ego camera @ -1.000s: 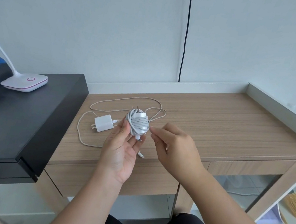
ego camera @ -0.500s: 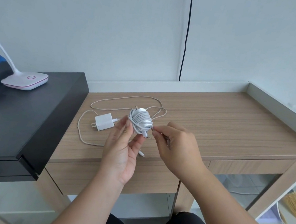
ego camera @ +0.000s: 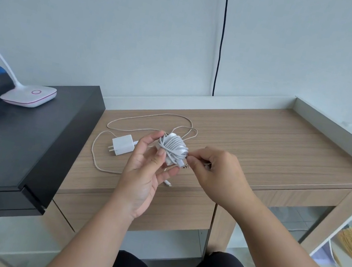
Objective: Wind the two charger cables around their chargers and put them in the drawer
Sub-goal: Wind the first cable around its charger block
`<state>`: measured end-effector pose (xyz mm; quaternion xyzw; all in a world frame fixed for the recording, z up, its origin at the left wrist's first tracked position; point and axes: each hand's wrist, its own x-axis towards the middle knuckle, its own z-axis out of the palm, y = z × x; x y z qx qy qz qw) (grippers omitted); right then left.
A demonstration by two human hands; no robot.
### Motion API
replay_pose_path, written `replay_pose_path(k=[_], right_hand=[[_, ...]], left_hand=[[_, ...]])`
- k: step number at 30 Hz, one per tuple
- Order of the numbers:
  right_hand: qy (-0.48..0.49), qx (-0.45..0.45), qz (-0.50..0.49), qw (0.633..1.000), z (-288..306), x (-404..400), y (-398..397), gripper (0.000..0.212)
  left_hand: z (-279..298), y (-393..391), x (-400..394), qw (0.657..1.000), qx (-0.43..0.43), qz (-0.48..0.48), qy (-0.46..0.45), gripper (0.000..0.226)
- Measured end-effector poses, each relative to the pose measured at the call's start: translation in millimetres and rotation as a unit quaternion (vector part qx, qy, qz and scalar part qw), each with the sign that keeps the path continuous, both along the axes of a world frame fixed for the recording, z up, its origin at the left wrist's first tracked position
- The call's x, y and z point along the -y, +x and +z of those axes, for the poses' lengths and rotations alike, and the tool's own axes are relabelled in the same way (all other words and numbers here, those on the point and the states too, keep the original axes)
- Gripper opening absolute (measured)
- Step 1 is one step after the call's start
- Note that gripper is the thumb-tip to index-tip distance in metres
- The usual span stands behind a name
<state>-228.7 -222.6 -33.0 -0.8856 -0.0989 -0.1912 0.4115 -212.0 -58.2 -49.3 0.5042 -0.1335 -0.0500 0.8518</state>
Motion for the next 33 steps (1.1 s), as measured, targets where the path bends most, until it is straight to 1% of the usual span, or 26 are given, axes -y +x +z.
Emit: replay_pose_path(k=[2,5,11,14,17,21,25,30,33], right_hand=[[0.036,-0.019,-0.005,0.999,2,2,-1,0.010],[0.072,-0.020,-0.018,0.997,4,6,-3,0.008],[0.043,-0.002,-0.046,0.998,7,10,-6,0.016],[0.029,-0.003,-0.048,0.998,8,10,-7,0.018],[0.041,-0.006,-0.046,0.998,10,8,-8,0.018],[0.121,-0.043,-0.023,0.991,13,7,-8,0.017],[0.173,-0.060,-0.007,0.983,13,7,-10,0.012],[0.186,-0.122,-0.001,0.975,0,2,-12,0.011],[0.231,-0.116,0.008,0.966,2,2,-15,0.012]], left_hand=[[-3,0,-2,1.000,0.003,-0.007,-0.002,0.033],[-4,-1,-3,0.999,0.019,-0.017,0.027,0.052],[-2,-1,-6,0.991,0.073,-0.016,0.108,0.065],[0,-3,-5,0.987,0.092,-0.001,0.128,0.060],[-2,-4,-3,0.988,0.100,0.017,0.114,0.055],[-2,-3,-4,0.990,0.090,0.039,0.098,0.053],[-6,-1,-4,0.995,0.058,0.050,0.066,0.056],[-7,6,-5,0.996,0.020,0.089,-0.011,0.062],[-8,10,-14,0.995,0.017,0.100,-0.005,0.065]])
